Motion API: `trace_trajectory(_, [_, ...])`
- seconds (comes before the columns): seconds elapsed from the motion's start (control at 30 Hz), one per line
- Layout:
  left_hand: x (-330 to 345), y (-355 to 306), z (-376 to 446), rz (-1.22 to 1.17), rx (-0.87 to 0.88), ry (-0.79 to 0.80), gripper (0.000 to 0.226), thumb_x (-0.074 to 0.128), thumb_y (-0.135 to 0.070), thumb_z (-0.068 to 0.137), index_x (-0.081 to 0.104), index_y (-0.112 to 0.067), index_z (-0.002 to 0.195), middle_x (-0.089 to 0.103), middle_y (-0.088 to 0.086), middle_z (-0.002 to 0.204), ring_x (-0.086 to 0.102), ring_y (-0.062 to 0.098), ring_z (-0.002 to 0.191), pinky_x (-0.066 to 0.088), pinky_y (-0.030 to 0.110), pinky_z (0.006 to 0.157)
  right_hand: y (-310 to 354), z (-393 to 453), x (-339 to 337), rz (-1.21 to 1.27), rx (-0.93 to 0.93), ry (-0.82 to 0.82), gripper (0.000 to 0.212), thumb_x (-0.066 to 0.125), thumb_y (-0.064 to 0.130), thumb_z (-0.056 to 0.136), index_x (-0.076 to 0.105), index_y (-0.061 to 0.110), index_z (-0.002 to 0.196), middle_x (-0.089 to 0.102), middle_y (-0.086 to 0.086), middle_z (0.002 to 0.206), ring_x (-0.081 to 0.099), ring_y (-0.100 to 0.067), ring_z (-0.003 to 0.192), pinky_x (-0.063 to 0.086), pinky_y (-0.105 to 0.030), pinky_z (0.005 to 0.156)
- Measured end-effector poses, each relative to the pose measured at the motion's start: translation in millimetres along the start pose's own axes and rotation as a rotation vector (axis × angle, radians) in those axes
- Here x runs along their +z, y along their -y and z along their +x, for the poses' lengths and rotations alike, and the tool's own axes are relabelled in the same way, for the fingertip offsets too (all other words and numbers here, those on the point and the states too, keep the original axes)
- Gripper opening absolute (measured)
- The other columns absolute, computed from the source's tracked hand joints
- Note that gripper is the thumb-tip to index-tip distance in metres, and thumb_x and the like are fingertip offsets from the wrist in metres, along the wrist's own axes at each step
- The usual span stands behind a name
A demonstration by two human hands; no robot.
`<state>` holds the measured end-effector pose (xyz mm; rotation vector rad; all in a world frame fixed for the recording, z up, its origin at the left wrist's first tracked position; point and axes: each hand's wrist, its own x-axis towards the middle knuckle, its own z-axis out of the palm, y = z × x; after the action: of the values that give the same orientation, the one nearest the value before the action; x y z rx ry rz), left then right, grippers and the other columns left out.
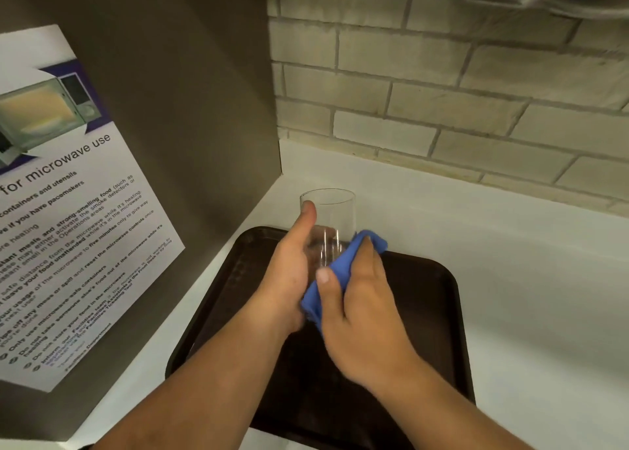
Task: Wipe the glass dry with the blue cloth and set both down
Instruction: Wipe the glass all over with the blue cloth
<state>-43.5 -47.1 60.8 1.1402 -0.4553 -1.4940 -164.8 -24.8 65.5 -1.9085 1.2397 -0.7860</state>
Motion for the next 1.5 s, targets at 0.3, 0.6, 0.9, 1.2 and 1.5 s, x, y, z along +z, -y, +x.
trace_trajectory(0.3, [8,1,-8,-0.111,-0.006,0.145,0.09,0.057,-0.079,0.084,0.071,-0.006,0.134,0.073,0.026,0.135,0.071,0.042,0.122,0.062,0.051,0.093,1,56,-34,0.432,0.237,-0.037,0.055,0.03,0.059,0.1,0.068,0.02,0.089,0.076,-0.006,0.081,0.072,-0.016,0.074,0.056,-0.037,0.075])
trace_trajectory(0.6, [18,7,-13,0.089,-0.003,0.059,0.079,0.056,-0.081,0.073,0.077,-0.029,0.129,0.082,0.006,0.123,0.078,0.023,0.113,0.056,0.049,0.106,0,52,-29,0.182,0.046,-0.174,0.042,0.033,0.053,0.101,0.055,0.024,0.079,0.062,0.002,0.065,0.062,0.002,0.063,0.044,-0.012,0.052])
trace_trajectory(0.9, [15,-8,-4,-0.018,-0.098,-0.076,0.089,0.057,-0.087,0.081,0.076,-0.01,0.121,0.084,0.018,0.108,0.08,0.037,0.102,0.061,0.049,0.091,-7,26,-28,0.114,0.128,0.116,0.039,0.037,0.052,0.1,0.058,0.021,0.112,0.07,-0.005,0.1,0.07,-0.011,0.087,0.058,-0.028,0.08])
trace_trajectory(1.2, [11,-3,-9,-0.04,0.007,0.061,0.086,0.056,-0.082,0.079,0.074,-0.016,0.132,0.078,0.019,0.128,0.076,0.036,0.115,0.061,0.052,0.096,15,68,-39,0.281,0.164,-0.12,0.049,0.033,0.05,0.103,0.054,0.015,0.075,0.06,0.003,0.06,0.054,-0.003,0.045,0.042,-0.018,0.051])
trace_trajectory(1.5, [5,-8,-3,0.097,0.003,-0.156,0.075,0.051,-0.081,0.087,0.082,-0.017,0.11,0.085,0.013,0.107,0.082,0.03,0.097,0.064,0.043,0.085,1,16,-9,0.102,-0.068,-0.065,0.057,0.031,0.061,0.091,0.049,0.017,0.122,0.059,-0.002,0.104,0.063,-0.007,0.091,0.053,-0.017,0.078])
